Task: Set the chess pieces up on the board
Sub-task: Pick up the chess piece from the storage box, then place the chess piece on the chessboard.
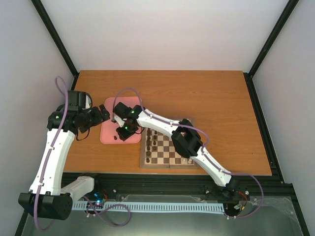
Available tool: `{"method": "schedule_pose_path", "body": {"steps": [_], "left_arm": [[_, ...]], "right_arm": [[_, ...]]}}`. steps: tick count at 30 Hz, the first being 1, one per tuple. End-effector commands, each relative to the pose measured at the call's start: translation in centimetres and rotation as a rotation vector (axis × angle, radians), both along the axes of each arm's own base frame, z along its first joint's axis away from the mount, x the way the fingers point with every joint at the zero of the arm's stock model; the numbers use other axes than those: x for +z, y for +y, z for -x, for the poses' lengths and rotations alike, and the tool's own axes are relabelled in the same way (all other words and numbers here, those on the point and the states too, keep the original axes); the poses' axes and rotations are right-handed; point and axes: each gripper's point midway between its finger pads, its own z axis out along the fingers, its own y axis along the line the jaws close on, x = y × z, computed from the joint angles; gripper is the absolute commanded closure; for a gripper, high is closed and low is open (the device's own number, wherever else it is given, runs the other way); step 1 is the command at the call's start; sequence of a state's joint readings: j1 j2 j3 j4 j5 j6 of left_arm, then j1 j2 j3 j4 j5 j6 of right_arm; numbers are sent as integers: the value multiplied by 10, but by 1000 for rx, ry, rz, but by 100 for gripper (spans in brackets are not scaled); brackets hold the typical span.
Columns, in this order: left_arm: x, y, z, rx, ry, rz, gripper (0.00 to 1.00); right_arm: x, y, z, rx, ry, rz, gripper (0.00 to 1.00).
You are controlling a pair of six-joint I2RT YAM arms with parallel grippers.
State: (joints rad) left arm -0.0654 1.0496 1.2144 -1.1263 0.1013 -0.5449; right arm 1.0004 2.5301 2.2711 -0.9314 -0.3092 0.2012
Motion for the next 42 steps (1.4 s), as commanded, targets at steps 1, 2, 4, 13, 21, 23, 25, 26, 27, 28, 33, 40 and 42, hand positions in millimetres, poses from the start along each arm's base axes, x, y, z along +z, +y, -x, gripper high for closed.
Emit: {"method": "schedule_pose_path", "body": {"steps": [1,2,4,13,21,23,25,26,27,28,33,40,42], "left_arm": [[0,1,5,11,1,10,0],[0,1,5,10,2,10,0],[0,1,5,12,1,10,0],[3,3,4,15,-9,-5,0],[2,6,-2,25,-16,-17,0],[1,7,-3,26,-15,-25,0],[0,7,-5,29,-12,-26,0],[-1,7,-7,29,-12,-26,0],[-1,7,-8,30,-11,-23,0],[-2,6,-9,30,-9,-21,0],[-9,7,-14,38,4,-20,0],[-26,9,-14,43,41,-37,0],[-29,8,-14,40,48,-34,0]], "right_arm": [[-5,-1,6,18,2,21,77],[-5,-1,6,16,-2,24,79],[-4,-2,4,15,-11,28,84],[46,-3,-10,-8,-118,-23,93],[126,-35,-11,-53,-222,-47,93],[127,-55,-3,-64,-223,-16,93],[125,-78,7,-82,-220,14,93],[123,-88,12,-91,-214,25,93],[121,-101,18,-102,-207,39,93],[121,-112,24,-111,-201,47,93],[104,-160,53,-147,-168,98,93],[75,-183,75,-170,-129,97,93],[69,-182,79,-167,-121,95,93]]}}
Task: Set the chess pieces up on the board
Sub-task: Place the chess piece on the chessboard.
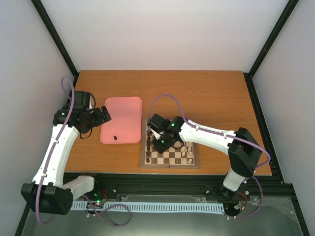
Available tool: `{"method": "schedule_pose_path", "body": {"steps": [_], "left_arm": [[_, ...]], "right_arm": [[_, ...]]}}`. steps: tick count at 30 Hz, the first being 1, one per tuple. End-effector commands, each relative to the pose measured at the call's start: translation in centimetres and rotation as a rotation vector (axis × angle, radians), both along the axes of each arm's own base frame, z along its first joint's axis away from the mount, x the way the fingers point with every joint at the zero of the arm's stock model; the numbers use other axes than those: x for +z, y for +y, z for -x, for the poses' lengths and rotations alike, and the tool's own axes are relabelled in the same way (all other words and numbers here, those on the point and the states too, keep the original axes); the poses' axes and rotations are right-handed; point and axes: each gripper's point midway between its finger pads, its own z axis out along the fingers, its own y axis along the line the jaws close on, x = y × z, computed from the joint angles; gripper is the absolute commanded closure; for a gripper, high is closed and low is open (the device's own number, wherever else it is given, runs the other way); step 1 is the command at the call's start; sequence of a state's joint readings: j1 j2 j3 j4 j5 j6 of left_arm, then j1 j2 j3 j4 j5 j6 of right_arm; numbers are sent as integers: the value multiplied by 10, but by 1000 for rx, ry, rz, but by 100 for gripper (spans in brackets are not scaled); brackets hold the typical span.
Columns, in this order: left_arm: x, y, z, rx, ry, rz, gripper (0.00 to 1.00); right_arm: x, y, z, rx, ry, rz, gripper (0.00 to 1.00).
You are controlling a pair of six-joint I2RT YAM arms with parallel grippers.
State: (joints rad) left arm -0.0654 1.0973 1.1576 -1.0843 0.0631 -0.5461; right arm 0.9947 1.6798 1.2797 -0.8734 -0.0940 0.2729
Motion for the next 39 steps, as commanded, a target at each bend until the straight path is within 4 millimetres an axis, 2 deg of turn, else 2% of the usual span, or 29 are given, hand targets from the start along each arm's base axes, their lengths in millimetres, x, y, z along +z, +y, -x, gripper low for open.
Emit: {"method": "schedule_pose_path", "body": {"steps": [1,6,19,30,39], "left_arm": [[-2,2,-6,18,-12,0,0],[-4,4,-5,22,-6,-12,0],[-8,7,0,18,8,-31,0],[-8,8,4,12,9,-38,0],[-9,8,5,15,11,-38,0]], "right_arm": [[4,14,0,-14,-29,-85,93],[-8,19,2,-2,-18,-91,93],[-20,31,13,42,-3,-79,93],[-39,29,16,41,7,-57,92],[-45,31,13,47,-5,-53,92]]}}
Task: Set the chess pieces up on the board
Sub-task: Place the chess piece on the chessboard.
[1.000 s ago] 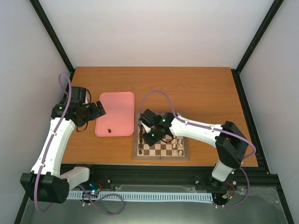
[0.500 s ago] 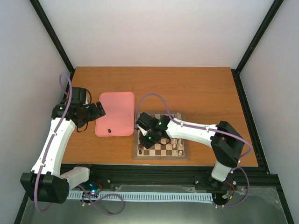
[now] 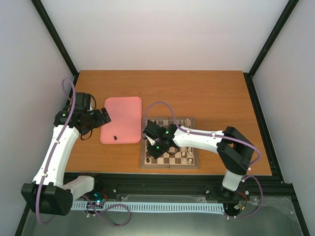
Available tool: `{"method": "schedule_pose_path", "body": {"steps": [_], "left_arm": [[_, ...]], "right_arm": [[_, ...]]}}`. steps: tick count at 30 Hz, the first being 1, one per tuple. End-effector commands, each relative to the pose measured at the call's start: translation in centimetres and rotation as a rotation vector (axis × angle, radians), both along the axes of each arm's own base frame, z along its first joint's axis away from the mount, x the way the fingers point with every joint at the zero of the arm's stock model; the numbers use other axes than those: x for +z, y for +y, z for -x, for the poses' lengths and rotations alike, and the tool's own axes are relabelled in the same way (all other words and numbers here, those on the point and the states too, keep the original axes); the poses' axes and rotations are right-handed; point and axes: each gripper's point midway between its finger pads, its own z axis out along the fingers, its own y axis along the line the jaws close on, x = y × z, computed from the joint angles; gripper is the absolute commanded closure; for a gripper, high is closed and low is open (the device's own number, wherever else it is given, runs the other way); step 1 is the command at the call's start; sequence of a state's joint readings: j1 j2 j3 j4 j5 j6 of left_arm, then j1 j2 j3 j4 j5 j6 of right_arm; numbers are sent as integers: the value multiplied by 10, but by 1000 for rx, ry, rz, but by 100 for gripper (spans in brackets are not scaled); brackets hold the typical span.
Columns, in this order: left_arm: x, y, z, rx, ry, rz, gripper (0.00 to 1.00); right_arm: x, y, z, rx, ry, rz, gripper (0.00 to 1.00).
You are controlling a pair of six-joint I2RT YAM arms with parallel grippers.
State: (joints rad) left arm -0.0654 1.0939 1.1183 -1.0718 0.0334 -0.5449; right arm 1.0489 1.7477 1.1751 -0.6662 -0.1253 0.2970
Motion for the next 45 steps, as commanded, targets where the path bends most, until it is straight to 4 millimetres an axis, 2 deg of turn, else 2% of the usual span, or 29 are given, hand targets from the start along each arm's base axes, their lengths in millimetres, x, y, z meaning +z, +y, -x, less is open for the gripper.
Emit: {"method": "schedule_pose_path", "body": {"steps": [1,11,15,20,30,36,40,43,45], "left_arm": [[3,3,2,0,-11,-10,0],[1,2,-1,-1,-6,-7,0],[1,1,-2,-3,-5,-5,0],[0,1,-4,-5,0,-5,0],[0,1,-7,-3,-3,-5,0],[3,0,-9,-2,-11,1,0],[16,-2,-13,-4,-38,16,0],[27,-4,-15,-3,-68,27,0],[36,-2,-15,3,-89,22,0]], "right_arm": [[-3,6,-2,8,-23,-9,91],[-6,5,-5,10,-31,10,89],[-4,6,-6,14,-39,10,82],[-1,7,-8,20,-46,9,78],[35,5,-10,24,-73,2,76],[72,9,-19,34,-130,-12,69],[92,27,-31,61,-169,-42,62],[101,56,-39,101,-171,-86,60],[99,77,-45,135,-161,-112,59]]}}
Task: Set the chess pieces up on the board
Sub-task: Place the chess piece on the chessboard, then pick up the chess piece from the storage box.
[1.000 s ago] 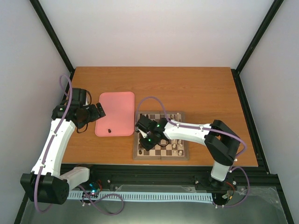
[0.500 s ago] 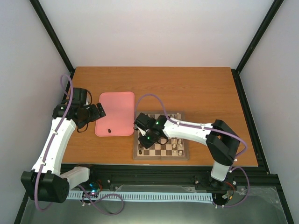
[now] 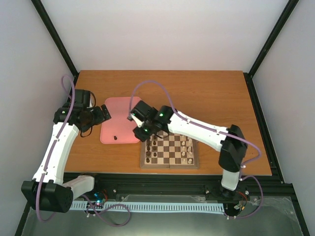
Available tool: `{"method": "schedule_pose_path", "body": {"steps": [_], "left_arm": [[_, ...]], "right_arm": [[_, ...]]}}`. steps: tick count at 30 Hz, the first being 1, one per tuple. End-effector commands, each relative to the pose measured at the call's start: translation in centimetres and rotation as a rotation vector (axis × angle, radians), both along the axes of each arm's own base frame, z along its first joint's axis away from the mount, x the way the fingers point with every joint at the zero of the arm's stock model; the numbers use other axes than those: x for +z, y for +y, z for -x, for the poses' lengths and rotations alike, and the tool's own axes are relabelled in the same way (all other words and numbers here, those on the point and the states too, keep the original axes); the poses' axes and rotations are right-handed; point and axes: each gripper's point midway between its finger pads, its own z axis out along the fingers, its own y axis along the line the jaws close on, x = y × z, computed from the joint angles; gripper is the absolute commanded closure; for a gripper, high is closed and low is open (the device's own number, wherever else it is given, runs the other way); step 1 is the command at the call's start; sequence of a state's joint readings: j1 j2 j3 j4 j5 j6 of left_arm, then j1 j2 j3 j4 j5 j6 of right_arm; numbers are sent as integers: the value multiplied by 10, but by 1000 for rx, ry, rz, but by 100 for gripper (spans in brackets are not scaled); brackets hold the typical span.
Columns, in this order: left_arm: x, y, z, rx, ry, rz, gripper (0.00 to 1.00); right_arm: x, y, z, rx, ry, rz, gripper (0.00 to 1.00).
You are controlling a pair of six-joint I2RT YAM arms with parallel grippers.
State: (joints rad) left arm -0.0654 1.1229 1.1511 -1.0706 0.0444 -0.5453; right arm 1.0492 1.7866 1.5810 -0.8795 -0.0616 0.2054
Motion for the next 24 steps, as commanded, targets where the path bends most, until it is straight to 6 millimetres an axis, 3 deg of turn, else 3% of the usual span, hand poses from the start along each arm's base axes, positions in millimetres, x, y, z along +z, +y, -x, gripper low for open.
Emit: {"method": "schedule_pose_path", "body": {"steps": [1,10,13,14,20,24], "left_arm": [[36,1,-7,13,-97,9,0],[65,8,5,46,-174,-8,0],[76,13,9,61,-211,-27,0],[78,13,10,63,-223,-26,0],[75,7,14,53,-222,18,0],[72,5,14,44,-212,23,0]], "right_arm": [[-4,43,-9,92,10,-29,59],[-48,122,-33,139,69,-116,59],[-58,144,-45,131,63,-148,59],[-53,153,-51,128,52,-173,60],[-84,167,-69,94,70,-169,60],[-102,169,-69,94,94,-156,60]]}}
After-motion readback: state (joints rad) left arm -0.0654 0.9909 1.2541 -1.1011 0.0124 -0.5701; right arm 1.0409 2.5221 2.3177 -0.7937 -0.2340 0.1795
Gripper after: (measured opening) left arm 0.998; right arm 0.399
